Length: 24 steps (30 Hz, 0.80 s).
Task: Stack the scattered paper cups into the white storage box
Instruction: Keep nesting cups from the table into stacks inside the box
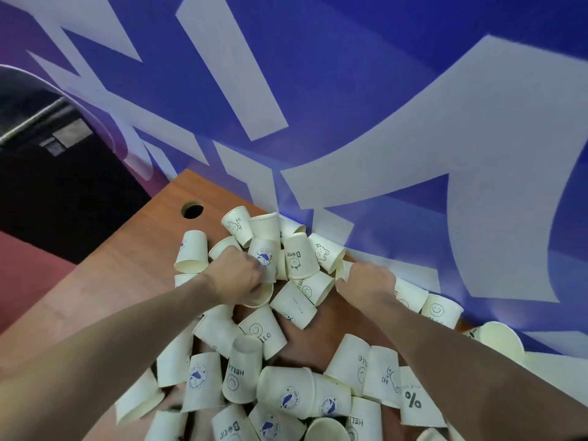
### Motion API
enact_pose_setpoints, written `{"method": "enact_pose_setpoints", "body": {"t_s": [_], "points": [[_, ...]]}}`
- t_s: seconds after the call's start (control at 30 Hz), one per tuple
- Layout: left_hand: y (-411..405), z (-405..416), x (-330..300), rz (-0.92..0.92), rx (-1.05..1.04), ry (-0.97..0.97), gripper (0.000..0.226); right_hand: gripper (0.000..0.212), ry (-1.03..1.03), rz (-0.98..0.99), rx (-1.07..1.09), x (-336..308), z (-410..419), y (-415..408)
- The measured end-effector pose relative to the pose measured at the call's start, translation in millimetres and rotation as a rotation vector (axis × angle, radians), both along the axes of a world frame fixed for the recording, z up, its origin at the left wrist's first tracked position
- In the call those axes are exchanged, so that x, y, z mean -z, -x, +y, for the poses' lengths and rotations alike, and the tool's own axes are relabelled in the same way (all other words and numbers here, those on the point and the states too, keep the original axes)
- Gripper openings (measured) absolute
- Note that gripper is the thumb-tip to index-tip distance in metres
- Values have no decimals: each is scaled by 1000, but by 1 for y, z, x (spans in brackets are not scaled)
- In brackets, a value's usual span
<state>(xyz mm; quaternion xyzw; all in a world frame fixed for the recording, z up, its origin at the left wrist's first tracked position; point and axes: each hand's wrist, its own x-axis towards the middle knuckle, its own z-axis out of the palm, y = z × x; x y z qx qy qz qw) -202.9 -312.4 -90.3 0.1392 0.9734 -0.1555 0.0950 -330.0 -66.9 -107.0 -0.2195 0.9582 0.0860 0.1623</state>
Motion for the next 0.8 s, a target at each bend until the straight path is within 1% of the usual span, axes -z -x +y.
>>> {"method": "enact_pose_setpoints", "body": {"t_s": [0.1, 0.23, 0.37, 0.47, 0.6, 0.67, 0.73, 0.8], "points": [[0, -2, 4, 39, 14, 1, 26, 40, -20, 29, -10, 6, 4, 0], [-1, -4, -1, 138, -46, -20, 28, 34, -4, 17, 34, -3, 13, -1], [-6, -1, -11, 201, -257, -97, 33, 25, 33, 10, 148, -25, 33, -11], [-14, 10, -30, 242, -408, -130, 30, 26, 123, -5, 237, -38, 55, -30], [-32, 29, -63, 265, -483, -88, 31, 30, 222, -62, 317, -56, 83, -62], [-38, 40, -81, 255, -513, -106, 31, 29, 277, -113, 357, -70, 98, -80], [-40, 55, -97, 227, -551, -159, 32, 26, 366, -158, 397, -86, 114, -97], [-41, 77, -106, 225, -590, -264, 33, 29, 445, -166, 426, -98, 132, -113]]}}
